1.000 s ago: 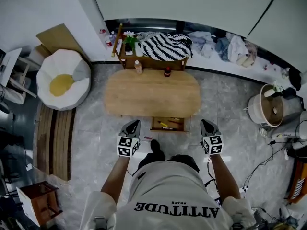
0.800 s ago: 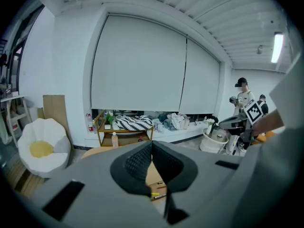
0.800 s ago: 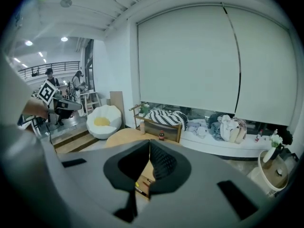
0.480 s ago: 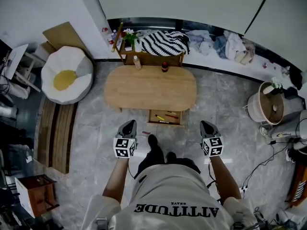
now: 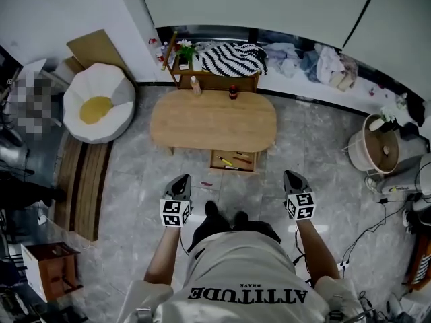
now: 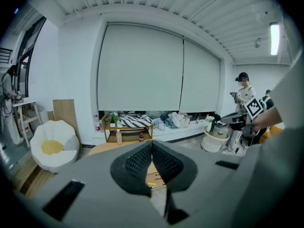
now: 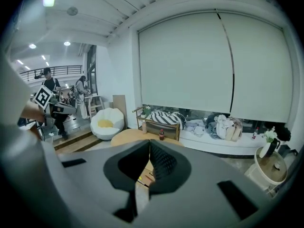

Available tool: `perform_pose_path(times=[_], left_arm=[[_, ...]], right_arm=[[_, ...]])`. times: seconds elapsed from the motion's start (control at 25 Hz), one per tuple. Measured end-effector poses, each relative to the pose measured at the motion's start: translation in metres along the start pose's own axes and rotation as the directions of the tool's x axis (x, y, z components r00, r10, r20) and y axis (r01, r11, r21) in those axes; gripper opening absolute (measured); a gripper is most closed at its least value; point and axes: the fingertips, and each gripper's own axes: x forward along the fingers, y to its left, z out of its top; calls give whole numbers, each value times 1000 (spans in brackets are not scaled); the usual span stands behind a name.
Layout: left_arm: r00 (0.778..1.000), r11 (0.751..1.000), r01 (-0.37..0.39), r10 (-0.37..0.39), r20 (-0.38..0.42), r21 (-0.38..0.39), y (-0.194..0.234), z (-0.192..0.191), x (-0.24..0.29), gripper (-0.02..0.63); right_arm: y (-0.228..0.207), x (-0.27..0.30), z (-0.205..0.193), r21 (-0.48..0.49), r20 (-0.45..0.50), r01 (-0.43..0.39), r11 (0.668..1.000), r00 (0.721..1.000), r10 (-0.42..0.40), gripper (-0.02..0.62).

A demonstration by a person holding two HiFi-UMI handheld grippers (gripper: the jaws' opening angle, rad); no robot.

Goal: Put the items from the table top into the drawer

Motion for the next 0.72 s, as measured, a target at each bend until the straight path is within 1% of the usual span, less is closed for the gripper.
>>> perform_pose_path(times=[0.2, 0.36, 0.56, 0.72], left_arm=[[1000, 998, 26, -27, 13, 55, 9, 9, -3, 21], [998, 996, 55, -57, 20, 64, 19, 15, -2, 21], [996, 994, 86, -88, 30, 67, 31, 20, -1, 21], [994, 992, 94, -98, 41, 84, 39, 27, 1, 21]], right_arm=[[3, -3, 14, 0, 20, 44, 999, 999, -44, 20], [14, -2, 24, 15, 37, 71, 997, 997, -72, 20], [24, -2, 24, 49, 38, 102, 994, 994, -104, 18], [32, -2, 29, 34, 43, 105, 994, 993, -107, 18]])
